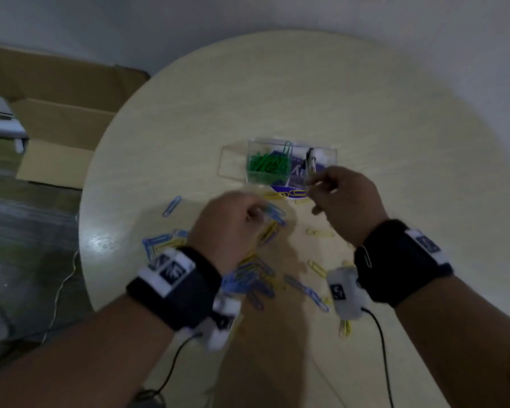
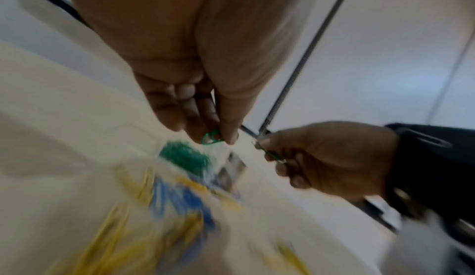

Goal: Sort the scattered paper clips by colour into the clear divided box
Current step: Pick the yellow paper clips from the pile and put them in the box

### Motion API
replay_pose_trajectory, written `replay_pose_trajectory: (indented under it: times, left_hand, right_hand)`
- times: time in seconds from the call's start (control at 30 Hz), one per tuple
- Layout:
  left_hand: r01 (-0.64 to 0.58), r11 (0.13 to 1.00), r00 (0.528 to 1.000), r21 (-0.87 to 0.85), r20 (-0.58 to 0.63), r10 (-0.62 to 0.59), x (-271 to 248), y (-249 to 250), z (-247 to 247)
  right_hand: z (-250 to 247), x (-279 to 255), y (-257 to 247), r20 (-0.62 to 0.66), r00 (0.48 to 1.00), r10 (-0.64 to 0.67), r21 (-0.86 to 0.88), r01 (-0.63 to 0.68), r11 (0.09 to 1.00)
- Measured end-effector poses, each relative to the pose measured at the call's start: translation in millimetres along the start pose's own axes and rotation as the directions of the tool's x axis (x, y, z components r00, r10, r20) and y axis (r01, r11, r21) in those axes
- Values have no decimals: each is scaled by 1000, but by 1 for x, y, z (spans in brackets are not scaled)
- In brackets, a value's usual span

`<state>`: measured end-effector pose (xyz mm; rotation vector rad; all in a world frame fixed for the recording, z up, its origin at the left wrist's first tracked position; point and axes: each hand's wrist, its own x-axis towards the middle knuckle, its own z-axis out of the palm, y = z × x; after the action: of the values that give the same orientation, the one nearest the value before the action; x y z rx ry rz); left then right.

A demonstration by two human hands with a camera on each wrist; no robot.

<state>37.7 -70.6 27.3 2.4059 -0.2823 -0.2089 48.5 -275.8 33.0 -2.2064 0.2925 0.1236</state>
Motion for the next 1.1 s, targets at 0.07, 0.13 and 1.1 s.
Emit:
replay_pose_trajectory:
  times: [0.07, 0.13, 1.1]
  left_hand:
    - [70, 997, 987, -26, -145, -73, 37, 3, -14]
    - [129, 987, 971, -91, -189, -144, 68, 2, -18]
    - [-258, 945, 943, 203, 266, 200, -113, -56, 34]
  right_hand:
    - [5, 26, -13, -59, 998, -17, -17, 16, 1000]
    - [11, 47, -22, -75, 997, -8, -4, 7, 1000]
    - [19, -141, 92, 396, 867, -303, -379, 455, 806]
